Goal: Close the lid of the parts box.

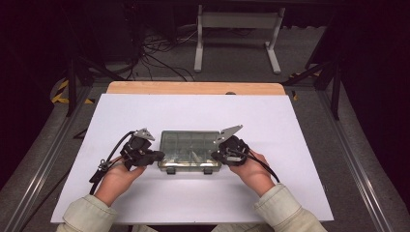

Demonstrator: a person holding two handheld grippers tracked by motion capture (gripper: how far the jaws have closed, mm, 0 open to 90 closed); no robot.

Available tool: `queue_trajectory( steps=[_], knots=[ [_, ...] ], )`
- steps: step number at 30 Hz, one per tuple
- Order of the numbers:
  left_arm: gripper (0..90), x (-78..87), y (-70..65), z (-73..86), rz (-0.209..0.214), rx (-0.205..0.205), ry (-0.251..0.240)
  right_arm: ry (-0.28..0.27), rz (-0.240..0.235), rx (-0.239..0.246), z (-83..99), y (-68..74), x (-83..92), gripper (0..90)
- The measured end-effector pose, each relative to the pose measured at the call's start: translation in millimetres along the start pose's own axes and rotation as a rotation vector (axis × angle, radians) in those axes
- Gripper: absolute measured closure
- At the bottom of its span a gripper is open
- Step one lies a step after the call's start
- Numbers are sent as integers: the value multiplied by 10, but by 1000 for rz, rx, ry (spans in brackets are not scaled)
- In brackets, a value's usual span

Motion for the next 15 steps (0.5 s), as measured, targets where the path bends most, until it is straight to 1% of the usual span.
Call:
queue_trajectory(
  steps=[1, 2, 3, 4, 6, 7, 8, 9, 11, 12, 14, 15],
  knots=[
    [821, 19, -11, -5, 3, 2, -9, -12, -3, 0, -11, -3, 20, 875],
    [805, 61, -30, -15, 10, 0, -29, -25, -5, -8, -25, 1, 35, 858],
    [763, 61, -30, -15, 10, 0, -29, -25, -5, -8, -25, 1, 35, 858],
    [763, 94, -34, -20, 15, -5, -42, -43, 1, -13, -46, -5, 80, 841],
    [655, 173, -58, -20, 33, 5, -79, -66, 12, -7, -71, -12, 148, 770],
    [585, 173, -58, -20, 33, 5, -79, -66, 12, -7, -71, -12, 148, 770],
    [585, 213, -63, -18, 46, 8, -94, -82, 20, -7, -85, -11, 187, 711],
    [545, 243, -73, -13, 61, 14, -104, -97, 32, -5, -95, -13, 221, 664],
    [447, 299, -91, 6, 76, 8, -123, -124, 49, -11, -110, -19, 279, 562],
    [408, 324, -100, 14, 78, 1, -136, -137, 57, -11, -116, -22, 310, 518],
    [311, 389, -121, 42, 63, -15, -168, -170, 69, -16, -129, -20, 380, 425],
    [271, 416, -128, 52, 58, -12, -184, -189, 73, -20, -132, -17, 416, 386]
  ],
)
Point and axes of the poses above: each handheld gripper's, and its own axes: x roughly backward along the jaws, z roughly out of its underside, y roughly to its left, the point moved 8 cm from there along -x, roughly forward along the jaws, and after that the axes turned 8 degrees about x, right-handed, at the moved point
